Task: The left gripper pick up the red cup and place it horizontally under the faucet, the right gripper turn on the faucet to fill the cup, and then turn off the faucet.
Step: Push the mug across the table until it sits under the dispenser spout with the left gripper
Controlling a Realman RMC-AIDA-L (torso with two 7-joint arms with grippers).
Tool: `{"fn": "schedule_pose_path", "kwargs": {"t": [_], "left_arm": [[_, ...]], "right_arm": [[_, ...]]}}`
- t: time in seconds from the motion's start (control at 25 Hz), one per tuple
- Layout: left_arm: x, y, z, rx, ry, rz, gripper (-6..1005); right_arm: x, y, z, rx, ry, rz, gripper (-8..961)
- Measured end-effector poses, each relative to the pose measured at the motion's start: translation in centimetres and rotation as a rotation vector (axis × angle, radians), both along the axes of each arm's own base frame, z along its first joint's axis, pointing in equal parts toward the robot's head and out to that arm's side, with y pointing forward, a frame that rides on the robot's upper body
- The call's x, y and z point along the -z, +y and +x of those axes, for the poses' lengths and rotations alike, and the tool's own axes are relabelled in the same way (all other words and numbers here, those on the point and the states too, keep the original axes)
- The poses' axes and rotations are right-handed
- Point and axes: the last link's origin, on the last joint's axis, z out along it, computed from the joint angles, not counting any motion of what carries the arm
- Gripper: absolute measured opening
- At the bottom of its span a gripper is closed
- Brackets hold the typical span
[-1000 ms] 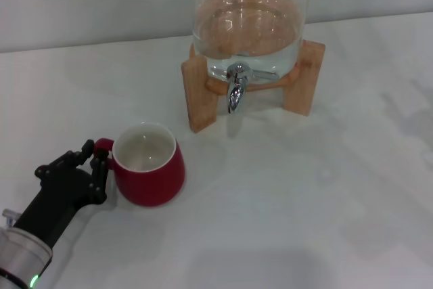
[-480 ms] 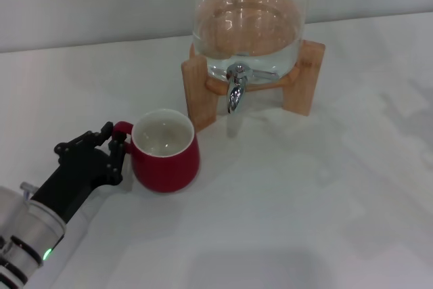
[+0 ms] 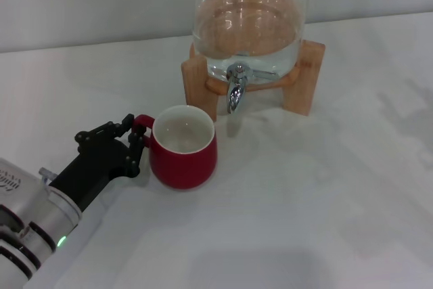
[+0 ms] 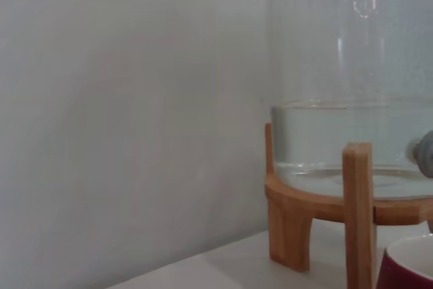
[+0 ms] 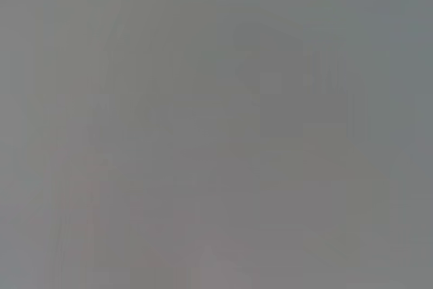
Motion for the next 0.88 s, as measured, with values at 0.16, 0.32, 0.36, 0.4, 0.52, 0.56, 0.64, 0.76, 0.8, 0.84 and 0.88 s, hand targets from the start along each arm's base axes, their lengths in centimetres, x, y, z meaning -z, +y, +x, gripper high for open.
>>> {"fn": "schedule_pose_path", "kwargs": {"t": [0.16,0.32,0.36,0.4,0.52,0.56,0.64,0.76,0.8,0.84,0.88], "left_arm": [[0.3,0.4,0.5,0.012,0.012,-0.015,163],[0.7,0.6,1.0,0.026,0.021,-0.043,164],[0.8,0.7,1.1,0.028,0.023,-0.047,164],[0.8,0.8,1.2,0.03,0.026,-0.051,164],[0.9,0.8,1.3,0.029,0.02,-0.058,164],[1.0,0.8,1.3,0.026,0.015,-0.063,164],[1.0,0.8,1.3,0.019,0.005,-0.07,164],[0.9,0.9,1.3,0.012,-0.005,-0.077,164],[0.9,0.9,1.3,0.011,-0.005,-0.08,164],[1.0,0.9,1.4,0.013,-0.004,-0.087,164],[1.0,1.0,1.5,0.016,-0.002,-0.093,164]], "right_arm": [[0.0,0.1,-0.1,-0.001,0.0,0.0,752],[0.0,0.2,-0.1,-0.002,-0.001,-0.001,752],[0.0,0.2,-0.1,-0.002,-0.001,-0.001,752],[0.0,0.2,-0.1,-0.002,-0.001,-0.001,752],[0.0,0.2,-0.1,0.0,-0.001,-0.001,752],[0.0,0.1,0.0,0.0,-0.001,-0.001,752],[0.0,0.0,0.0,0.001,-0.001,0.0,752],[0.0,-0.2,0.1,0.003,-0.001,0.002,752],[0.0,-0.2,0.1,0.004,-0.001,0.002,752],[0.0,-0.3,0.2,0.006,-0.001,0.002,752],[-0.1,-0.3,0.2,0.007,-0.002,0.002,752]]}}
